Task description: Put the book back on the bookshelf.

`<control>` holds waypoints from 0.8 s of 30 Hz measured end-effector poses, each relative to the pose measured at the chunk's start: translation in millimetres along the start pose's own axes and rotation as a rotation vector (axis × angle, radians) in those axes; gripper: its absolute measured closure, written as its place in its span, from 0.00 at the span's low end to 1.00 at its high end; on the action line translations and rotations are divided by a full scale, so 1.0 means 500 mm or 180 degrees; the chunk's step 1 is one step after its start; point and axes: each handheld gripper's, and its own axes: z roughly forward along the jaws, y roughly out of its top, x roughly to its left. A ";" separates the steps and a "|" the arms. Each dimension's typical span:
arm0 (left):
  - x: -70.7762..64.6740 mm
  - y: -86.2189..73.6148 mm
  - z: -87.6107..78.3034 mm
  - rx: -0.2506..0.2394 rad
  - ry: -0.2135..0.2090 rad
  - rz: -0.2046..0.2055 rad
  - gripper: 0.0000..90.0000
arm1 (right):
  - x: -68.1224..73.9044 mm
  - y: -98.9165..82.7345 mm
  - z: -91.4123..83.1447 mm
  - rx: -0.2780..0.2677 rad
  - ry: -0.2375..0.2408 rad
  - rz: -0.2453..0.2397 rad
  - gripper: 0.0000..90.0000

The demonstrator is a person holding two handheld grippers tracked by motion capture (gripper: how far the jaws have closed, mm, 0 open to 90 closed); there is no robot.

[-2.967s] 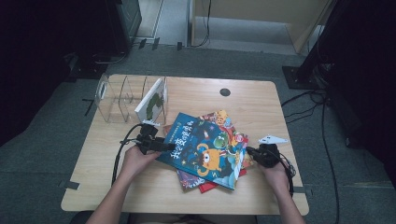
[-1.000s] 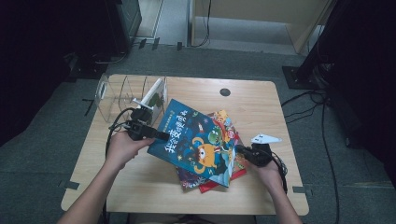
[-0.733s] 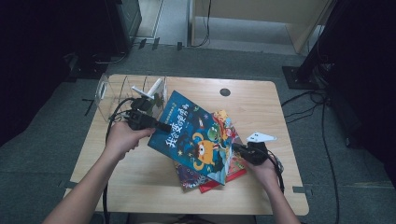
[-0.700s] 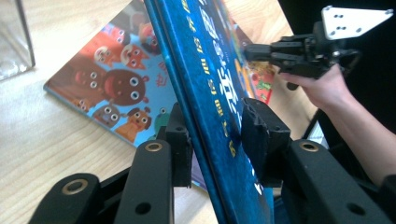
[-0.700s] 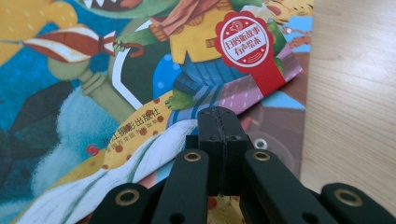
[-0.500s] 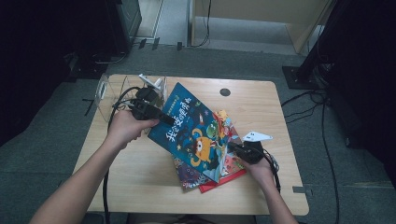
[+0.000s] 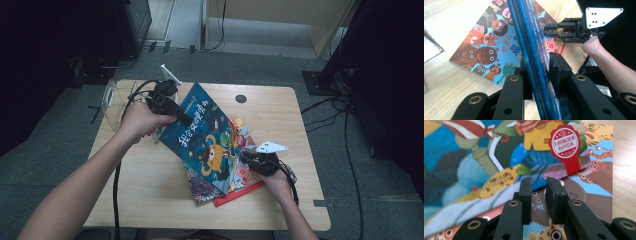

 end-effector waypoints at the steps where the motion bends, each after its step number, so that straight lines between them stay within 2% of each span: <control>1: 0.005 -0.003 -0.005 0.0014 -0.0060 -0.0020 0.84 | 0.001 0.000 0.000 0.0010 -0.0013 -0.0022 0.83; 6: 0.026 -0.021 -0.034 0.0013 -0.0134 -0.0124 0.88 | 0.000 0.008 -0.002 0.0097 0.0016 -0.0015 0.77; 7: 0.030 -0.026 -0.043 -0.0019 -0.0135 -0.0177 0.89 | 0.000 0.009 -0.002 0.0106 -0.0001 -0.0035 0.76; 11: 0.034 -0.042 -0.071 -0.0057 -0.0074 -0.0234 0.90 | 0.006 0.012 0.001 0.0130 -0.0016 -0.0073 0.71; 16: 0.028 -0.053 -0.103 -0.0076 -0.0043 -0.0235 0.93 | 0.013 0.019 0.005 0.0117 -0.0023 -0.0157 0.70; 17: 0.021 -0.055 -0.110 -0.0009 0.0021 -0.0177 0.93 | 0.014 0.020 0.006 0.0128 -0.0025 -0.0167 0.70; 21: 0.009 -0.064 -0.129 -0.0051 0.0085 -0.0199 0.93 | 0.017 0.021 0.014 0.0147 -0.0035 -0.0248 0.70; 24: 0.004 -0.069 -0.146 -0.0055 0.0177 -0.0165 0.93 | 0.020 0.023 0.017 0.0115 -0.0010 -0.0240 0.70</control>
